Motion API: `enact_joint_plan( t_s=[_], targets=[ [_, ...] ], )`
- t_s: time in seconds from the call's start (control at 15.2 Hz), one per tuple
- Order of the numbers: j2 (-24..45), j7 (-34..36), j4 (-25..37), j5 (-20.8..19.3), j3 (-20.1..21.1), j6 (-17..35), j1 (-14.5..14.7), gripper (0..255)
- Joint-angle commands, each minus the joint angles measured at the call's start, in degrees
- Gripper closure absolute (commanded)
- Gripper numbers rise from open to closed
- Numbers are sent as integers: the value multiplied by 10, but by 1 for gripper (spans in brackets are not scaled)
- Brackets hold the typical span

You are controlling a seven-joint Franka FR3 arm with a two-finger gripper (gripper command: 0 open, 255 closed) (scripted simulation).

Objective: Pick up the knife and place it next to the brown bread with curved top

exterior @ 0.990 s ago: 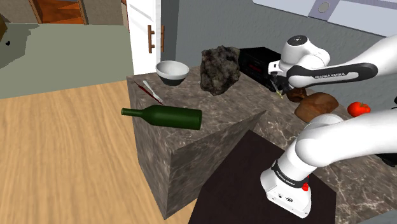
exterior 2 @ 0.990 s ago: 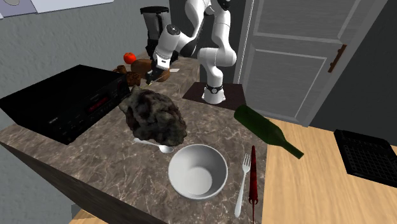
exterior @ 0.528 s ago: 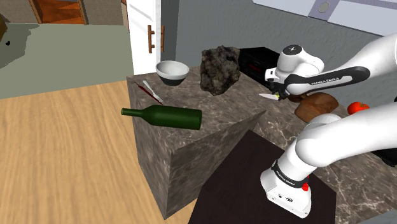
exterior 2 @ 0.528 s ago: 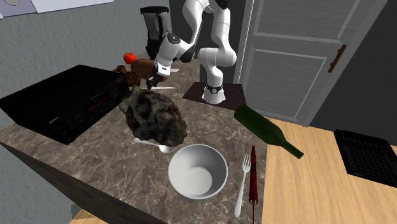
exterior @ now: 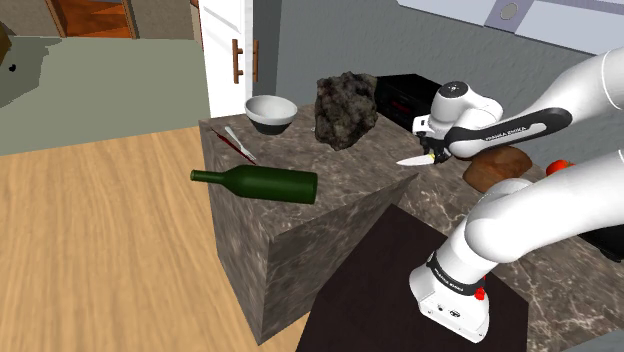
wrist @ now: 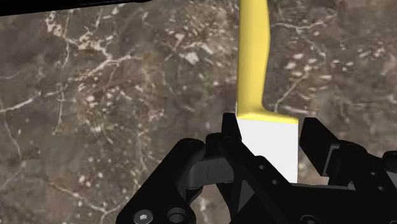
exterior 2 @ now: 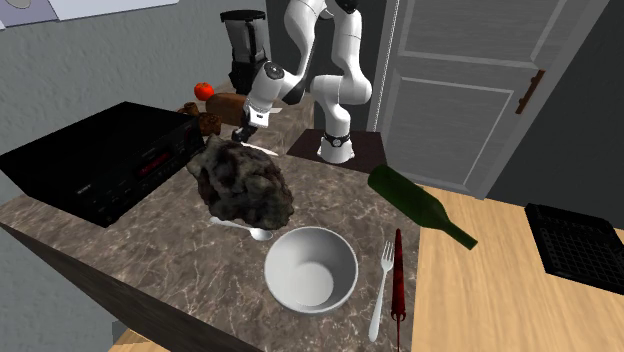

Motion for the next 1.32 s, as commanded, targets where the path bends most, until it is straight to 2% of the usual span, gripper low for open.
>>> enact_joint_plan(
  t_s=[0.0,0.26,0.33,0.66,0.92,1.25],
  targets=[
    [0,1,-1,-1,0,1,0,255],
    [0,1,0,-1,0,1,0,255],
    [0,1,0,-1,0,1,0,0],
    [0,1,0,-1,0,1,0,0],
    [-97,-38,-13,64,76,-100,-10,0],
    [-97,-38,-13,64,76,-100,-10,0]
  ],
)
